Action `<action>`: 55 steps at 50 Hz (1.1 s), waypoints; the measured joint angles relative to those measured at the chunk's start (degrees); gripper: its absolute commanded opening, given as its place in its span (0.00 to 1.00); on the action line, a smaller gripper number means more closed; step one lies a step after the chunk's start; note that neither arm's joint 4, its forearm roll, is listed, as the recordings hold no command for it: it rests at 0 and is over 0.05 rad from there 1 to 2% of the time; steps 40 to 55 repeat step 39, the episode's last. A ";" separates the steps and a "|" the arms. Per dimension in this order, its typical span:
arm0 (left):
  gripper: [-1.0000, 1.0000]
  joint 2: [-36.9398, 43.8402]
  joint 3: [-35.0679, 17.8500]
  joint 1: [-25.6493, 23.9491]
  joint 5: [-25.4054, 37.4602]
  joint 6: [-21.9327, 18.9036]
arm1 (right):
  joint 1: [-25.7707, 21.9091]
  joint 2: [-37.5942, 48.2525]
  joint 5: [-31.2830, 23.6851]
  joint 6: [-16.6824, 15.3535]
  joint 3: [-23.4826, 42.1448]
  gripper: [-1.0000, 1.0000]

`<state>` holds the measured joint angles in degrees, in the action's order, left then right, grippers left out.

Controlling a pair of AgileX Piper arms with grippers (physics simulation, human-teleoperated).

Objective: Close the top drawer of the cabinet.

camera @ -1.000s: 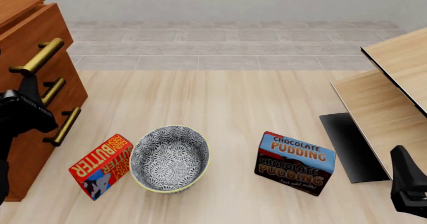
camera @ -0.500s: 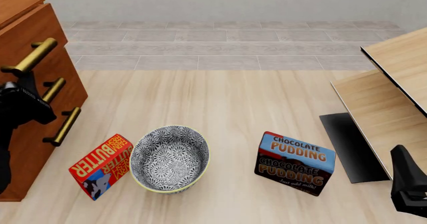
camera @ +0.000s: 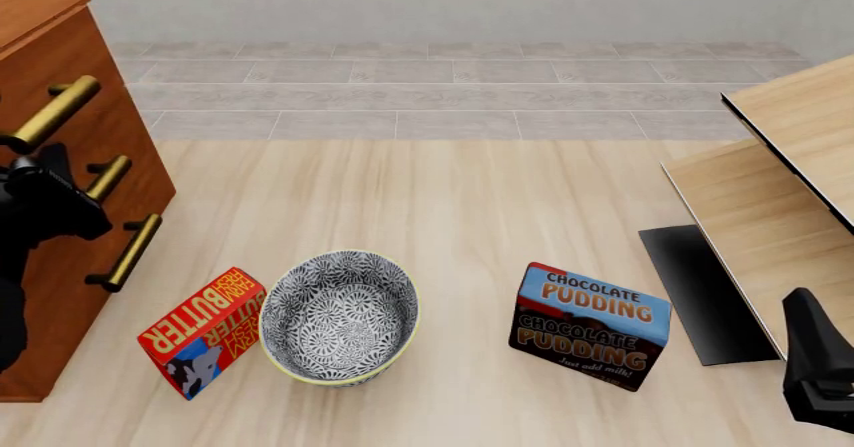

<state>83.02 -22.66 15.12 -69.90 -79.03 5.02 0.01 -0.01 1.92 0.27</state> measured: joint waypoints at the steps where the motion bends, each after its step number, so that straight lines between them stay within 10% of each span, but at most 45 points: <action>1: 1.00 0.16 -0.06 0.13 0.00 0.04 | 0.03 0.00 0.00 0.00 0.00 1.00; 55: 1.00 2.06 -0.78 2.08 0.01 1.56 | 0.19 0.00 -0.16 0.50 1.39 1.00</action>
